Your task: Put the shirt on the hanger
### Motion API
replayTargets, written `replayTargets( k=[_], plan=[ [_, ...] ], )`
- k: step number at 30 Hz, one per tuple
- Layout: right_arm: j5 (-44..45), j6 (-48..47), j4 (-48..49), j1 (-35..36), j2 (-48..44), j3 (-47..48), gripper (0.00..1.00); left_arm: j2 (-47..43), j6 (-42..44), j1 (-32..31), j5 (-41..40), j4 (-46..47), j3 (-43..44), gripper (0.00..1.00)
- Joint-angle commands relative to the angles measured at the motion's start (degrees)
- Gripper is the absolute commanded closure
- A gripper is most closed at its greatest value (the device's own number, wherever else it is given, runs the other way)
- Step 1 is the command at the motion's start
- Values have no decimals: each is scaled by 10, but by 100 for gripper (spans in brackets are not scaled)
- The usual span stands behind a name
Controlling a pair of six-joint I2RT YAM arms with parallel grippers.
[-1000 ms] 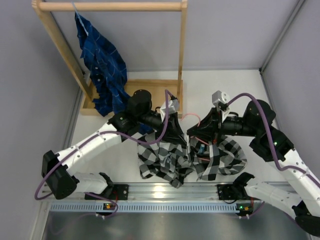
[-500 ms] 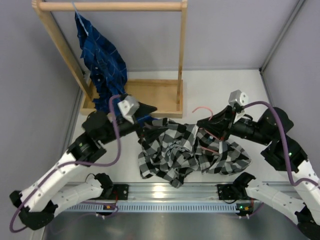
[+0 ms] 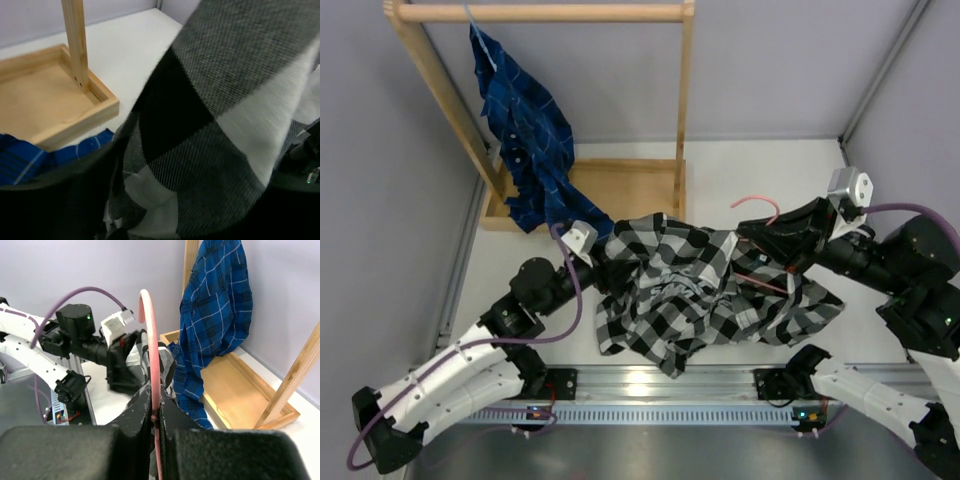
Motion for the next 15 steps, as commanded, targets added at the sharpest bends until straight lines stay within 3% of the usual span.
replayTargets(
  k=[1, 3, 4, 6, 7, 10, 15],
  plan=[
    [4, -3, 0, 5, 6, 34, 100, 15, -25, -1, -5, 94, 1, 55],
    [21, -3, -2, 4, 3, 30, 100, 33, -40, -1, -81, 82, 17, 94],
    [32, -2, -2, 5, 0, 28, 100, 36, -49, -1, -116, 73, 22, 100],
    [86, -2, -3, 4, -8, 22, 100, 37, -70, -1, -197, 57, 26, 100],
    [108, -3, -3, 4, -12, 15, 100, 33, -106, -1, -293, 36, 24, 100],
    [195, -3, 1, 4, -29, 4, 100, 15, -173, 0, -398, -3, 5, 100],
    [181, -5, 2, 4, -29, 10, 100, 11, -186, 0, -379, 10, -15, 100]
  ],
)
